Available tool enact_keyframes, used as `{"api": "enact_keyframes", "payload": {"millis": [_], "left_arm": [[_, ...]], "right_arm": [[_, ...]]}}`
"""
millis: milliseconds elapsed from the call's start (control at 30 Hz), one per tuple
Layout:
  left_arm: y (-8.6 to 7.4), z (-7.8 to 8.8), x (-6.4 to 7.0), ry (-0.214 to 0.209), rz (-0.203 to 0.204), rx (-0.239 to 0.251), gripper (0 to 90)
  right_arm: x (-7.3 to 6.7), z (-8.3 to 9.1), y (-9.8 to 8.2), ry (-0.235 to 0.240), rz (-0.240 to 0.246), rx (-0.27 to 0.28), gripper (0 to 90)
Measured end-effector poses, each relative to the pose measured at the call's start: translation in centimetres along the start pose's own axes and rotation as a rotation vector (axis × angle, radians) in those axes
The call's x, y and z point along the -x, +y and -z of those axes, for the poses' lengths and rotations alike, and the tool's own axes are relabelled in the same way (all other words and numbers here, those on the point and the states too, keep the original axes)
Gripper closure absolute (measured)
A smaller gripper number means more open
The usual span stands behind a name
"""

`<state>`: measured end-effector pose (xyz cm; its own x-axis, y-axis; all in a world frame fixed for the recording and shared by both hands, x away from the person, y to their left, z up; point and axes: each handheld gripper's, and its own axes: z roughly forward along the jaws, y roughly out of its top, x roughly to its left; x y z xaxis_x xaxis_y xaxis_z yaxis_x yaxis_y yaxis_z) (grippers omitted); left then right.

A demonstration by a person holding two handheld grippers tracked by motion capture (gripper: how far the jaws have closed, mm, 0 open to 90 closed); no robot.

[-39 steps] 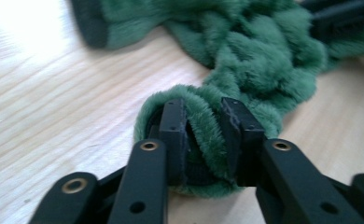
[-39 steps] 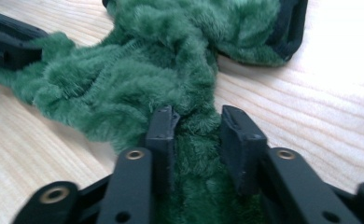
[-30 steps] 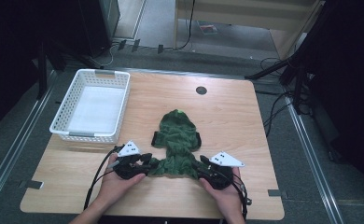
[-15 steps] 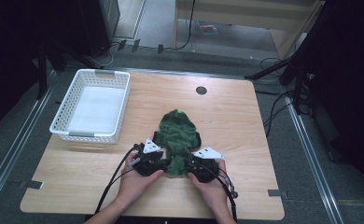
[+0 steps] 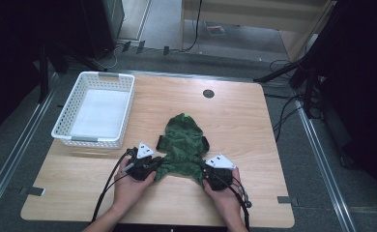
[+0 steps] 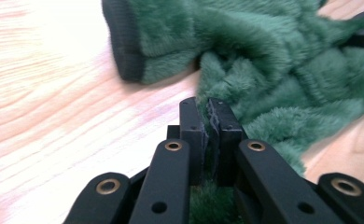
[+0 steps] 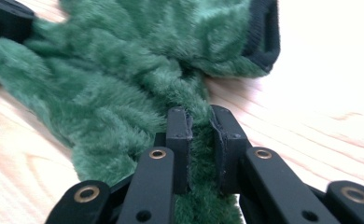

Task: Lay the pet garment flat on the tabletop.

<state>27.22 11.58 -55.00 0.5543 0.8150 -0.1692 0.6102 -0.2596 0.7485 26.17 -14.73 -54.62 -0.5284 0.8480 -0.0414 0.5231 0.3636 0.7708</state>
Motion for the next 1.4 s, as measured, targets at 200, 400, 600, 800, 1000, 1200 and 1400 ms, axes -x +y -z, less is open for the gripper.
{"api": "enact_keyframes", "payload": {"millis": [200, 400, 600, 800, 1000, 1200, 1400], "left_arm": [[-0.3, 1.1, 0.0, -0.052, 0.011, 0.059, 60.6], [-0.7, 3.3, -1.2, -0.095, 0.019, 0.09, 49.7], [-2.4, 4.2, -1.6, -0.094, -0.013, 0.027, 56.3], [-2.9, 4.3, -1.5, -0.161, -0.016, -0.011, 86.5], [-3.0, 3.9, -0.8, -0.216, -0.039, -0.02, 79.6], [-1.5, 3.7, -2.2, -0.174, 0.049, 0.069, 50.1], [1.9, 1.4, -3.2, -0.027, 0.135, 0.107, 47.0]], "right_arm": [[-0.1, 1.0, 0.4, 0.142, -0.037, 0.061, 54.6], [1.4, 3.4, 0.0, 0.194, -0.081, 0.12, 51.4], [1.9, 4.6, -1.6, 0.214, -0.088, 0.074, 56.0], [1.8, 3.5, -2.5, 0.184, -0.074, -0.029, 77.4], [2.4, 2.9, -2.5, 0.144, -0.071, -0.034, 77.8], [3.4, 4.1, -0.6, 0.205, -0.123, 0.072, 62.6], [4.3, 1.7, 4.0, 0.151, -0.124, 0.113, 59.8]]}}
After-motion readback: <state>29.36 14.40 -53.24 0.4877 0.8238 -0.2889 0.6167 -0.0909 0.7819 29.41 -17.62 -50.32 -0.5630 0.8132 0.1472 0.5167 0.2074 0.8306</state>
